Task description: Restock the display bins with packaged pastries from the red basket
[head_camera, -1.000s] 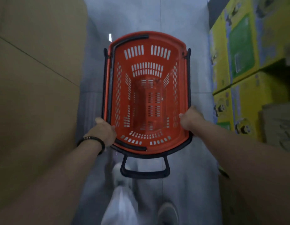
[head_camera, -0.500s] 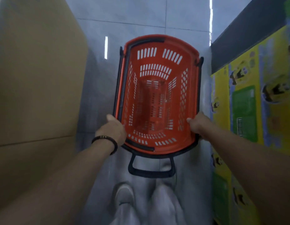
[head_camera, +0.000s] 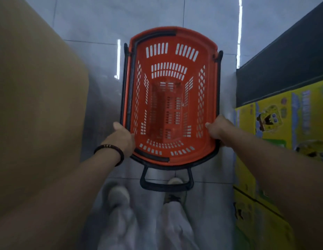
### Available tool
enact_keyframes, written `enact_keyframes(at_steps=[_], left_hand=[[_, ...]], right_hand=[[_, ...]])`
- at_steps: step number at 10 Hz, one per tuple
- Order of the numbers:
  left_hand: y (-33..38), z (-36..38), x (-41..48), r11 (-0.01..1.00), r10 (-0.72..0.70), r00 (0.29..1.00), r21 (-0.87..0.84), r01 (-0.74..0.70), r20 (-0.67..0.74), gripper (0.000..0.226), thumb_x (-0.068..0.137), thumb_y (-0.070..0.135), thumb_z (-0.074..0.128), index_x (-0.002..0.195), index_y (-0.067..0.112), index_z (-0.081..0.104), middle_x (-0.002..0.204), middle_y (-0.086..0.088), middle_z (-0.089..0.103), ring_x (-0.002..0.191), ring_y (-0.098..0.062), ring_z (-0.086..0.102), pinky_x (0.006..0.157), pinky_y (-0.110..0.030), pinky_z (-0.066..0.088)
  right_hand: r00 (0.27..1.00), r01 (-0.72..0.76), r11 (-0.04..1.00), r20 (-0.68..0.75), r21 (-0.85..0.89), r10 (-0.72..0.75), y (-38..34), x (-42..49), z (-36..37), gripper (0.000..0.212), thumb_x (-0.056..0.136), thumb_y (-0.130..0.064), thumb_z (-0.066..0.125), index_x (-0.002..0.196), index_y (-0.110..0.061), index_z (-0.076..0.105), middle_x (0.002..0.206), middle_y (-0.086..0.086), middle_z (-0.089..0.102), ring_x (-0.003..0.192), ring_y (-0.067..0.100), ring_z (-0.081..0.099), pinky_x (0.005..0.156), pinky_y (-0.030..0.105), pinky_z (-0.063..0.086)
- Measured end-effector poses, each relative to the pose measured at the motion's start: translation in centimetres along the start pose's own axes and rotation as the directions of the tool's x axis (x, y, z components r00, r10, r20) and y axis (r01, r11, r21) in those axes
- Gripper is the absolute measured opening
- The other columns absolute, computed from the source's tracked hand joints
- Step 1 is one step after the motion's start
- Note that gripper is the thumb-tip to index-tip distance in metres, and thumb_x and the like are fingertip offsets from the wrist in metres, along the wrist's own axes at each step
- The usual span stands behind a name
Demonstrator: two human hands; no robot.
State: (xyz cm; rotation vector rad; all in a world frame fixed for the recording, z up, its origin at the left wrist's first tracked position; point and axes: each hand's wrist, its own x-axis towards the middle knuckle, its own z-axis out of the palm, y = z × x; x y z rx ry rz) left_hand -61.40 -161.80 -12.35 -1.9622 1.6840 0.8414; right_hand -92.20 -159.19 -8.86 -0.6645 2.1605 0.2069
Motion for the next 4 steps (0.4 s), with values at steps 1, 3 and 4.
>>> enact_keyframes(at_steps=[1, 3, 4], left_hand=[[0.8, -0.9, 0.5, 0.999, -0.017, 0.999, -0.038, 0.018, 0.037, 0.065, 0.105, 0.029, 0.050, 0.151, -0.007, 0.021, 0.118, -0.030, 0.065, 0.103, -0.045, 0.067, 0.083, -0.047, 0.050], [0.3, -2.5, 0.5, 0.923, 0.013, 0.966, -0.375, 0.088, 0.258, 0.060, 0.104, 0.039, 0.058, 0.140, 0.010, 0.020, 0.122, -0.008, 0.057, 0.111, -0.033, 0.063, 0.099, -0.048, 0.055], [-0.2, -3.7, -1.3, 0.882, 0.022, 0.989, -0.469, 0.049, 0.146, 0.078, 0.095, 0.044, 0.068, 0.149, 0.018, 0.017, 0.140, -0.011, 0.052, 0.123, -0.034, 0.059, 0.106, -0.052, 0.051]], right_hand=[[0.999, 0.003, 1.000, 0.043, -0.027, -0.001, -1.2, 0.2, -1.1, 0.053, 0.107, -0.033, 0.056, 0.145, 0.004, 0.048, 0.139, 0.027, 0.059, 0.119, 0.047, 0.064, 0.095, 0.059, 0.057], [0.999, 0.041, 0.985, 0.005, -0.169, -0.041, -2.1, -1.9, -2.6, 0.078, 0.104, -0.044, 0.059, 0.156, 0.004, 0.027, 0.153, 0.027, 0.045, 0.134, 0.044, 0.053, 0.110, 0.050, 0.048], [0.969, 0.189, 0.982, -0.167, 0.015, -0.184, -2.2, -5.2, -3.5, 0.061, 0.097, -0.039, 0.067, 0.144, -0.008, 0.044, 0.138, 0.018, 0.057, 0.121, 0.037, 0.059, 0.101, 0.042, 0.051]])
